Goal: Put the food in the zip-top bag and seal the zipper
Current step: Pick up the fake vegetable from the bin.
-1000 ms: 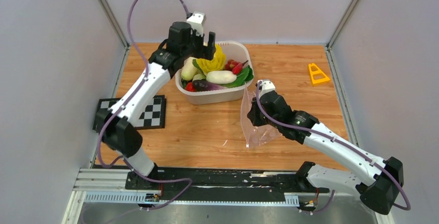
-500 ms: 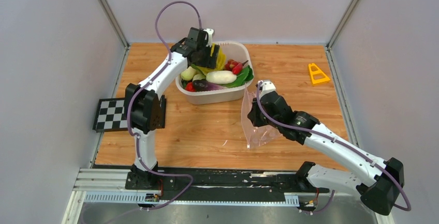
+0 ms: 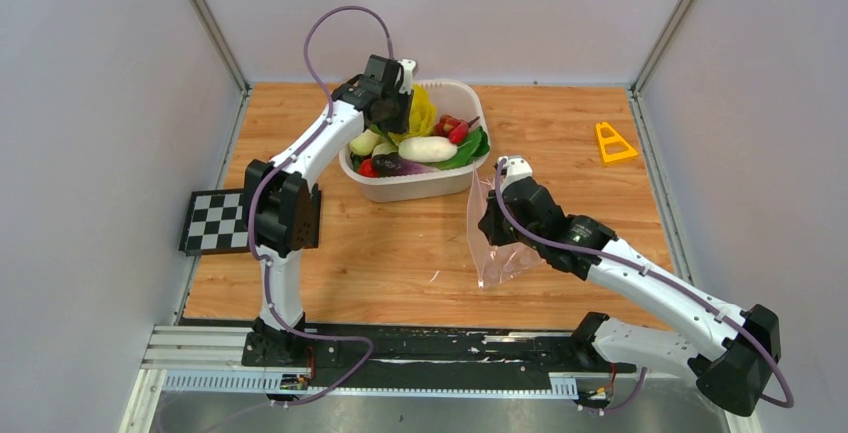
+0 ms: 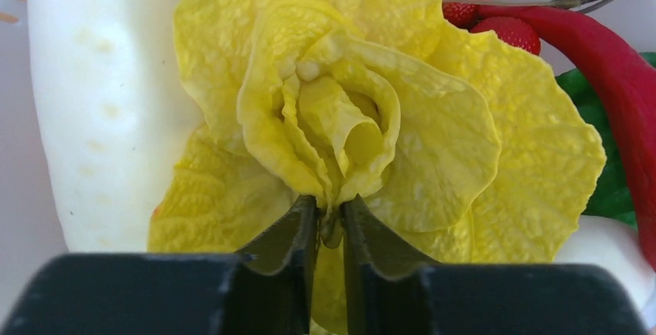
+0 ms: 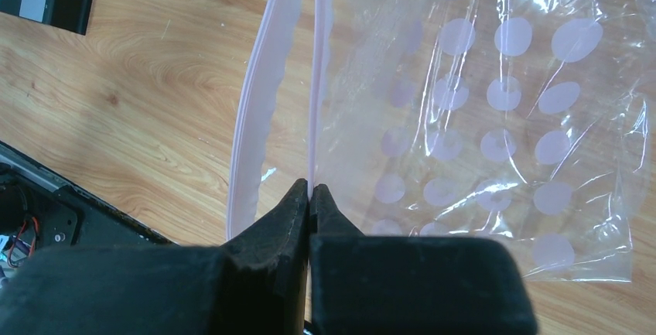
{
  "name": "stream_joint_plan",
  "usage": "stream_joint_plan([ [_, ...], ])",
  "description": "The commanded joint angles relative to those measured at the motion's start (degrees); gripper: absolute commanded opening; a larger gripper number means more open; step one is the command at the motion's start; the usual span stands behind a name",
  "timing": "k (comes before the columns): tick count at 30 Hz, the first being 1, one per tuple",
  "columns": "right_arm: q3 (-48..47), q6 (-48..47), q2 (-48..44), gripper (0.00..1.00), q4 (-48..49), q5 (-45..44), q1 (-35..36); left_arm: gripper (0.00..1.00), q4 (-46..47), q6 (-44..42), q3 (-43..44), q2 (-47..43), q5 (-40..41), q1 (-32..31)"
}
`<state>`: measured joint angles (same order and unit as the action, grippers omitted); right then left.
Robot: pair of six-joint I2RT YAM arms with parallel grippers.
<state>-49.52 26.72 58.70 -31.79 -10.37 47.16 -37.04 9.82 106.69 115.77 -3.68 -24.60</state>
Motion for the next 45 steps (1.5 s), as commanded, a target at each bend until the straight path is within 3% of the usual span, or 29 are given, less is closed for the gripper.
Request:
stream_joint_plan([
  [1,-0.11,0.65,-1.64,0.00,2.95,0.00,-0.14,0.13,-0.60,-0.59,1.56,0.54,-1.47,0.25],
  [3,-0.22,0.82,-2.00,0.00,2.88,-0.04,-0.14,0.00,-0.19,-0.64,1.50,-0.21,-2.22,0.25],
  [12,-1.55,-0.16,-3.20,0.00,-0.97,-6.27,-0.18,0.00,9.47,-0.15,-4.07,-12.78,-8.69,0.28],
  [30,-1.48,0.52,-1.59,0.00,-0.27,-7.00,-0.20,0.00,19.37,1.74,-16.13,-34.37,0.41,0.25],
  [39,-4.69,-1.26,2.46,0.00,1.71,-5.32,-0.30,0.00,28.01,14.37,-31.90,-54.05,-18.45,0.19],
  [42,-4.49,-0.69,2.98,0.00,3.33,-3.73,-0.58,0.00,30.58,18.31,-37.53,-60.46,-20.56,0.17],
  [45,-3.70,0.43,2.85,0.00,5.23,-2.39,-0.81,0.00,38.15,25.71,-44.91,-65.14,-25.88,0.17],
])
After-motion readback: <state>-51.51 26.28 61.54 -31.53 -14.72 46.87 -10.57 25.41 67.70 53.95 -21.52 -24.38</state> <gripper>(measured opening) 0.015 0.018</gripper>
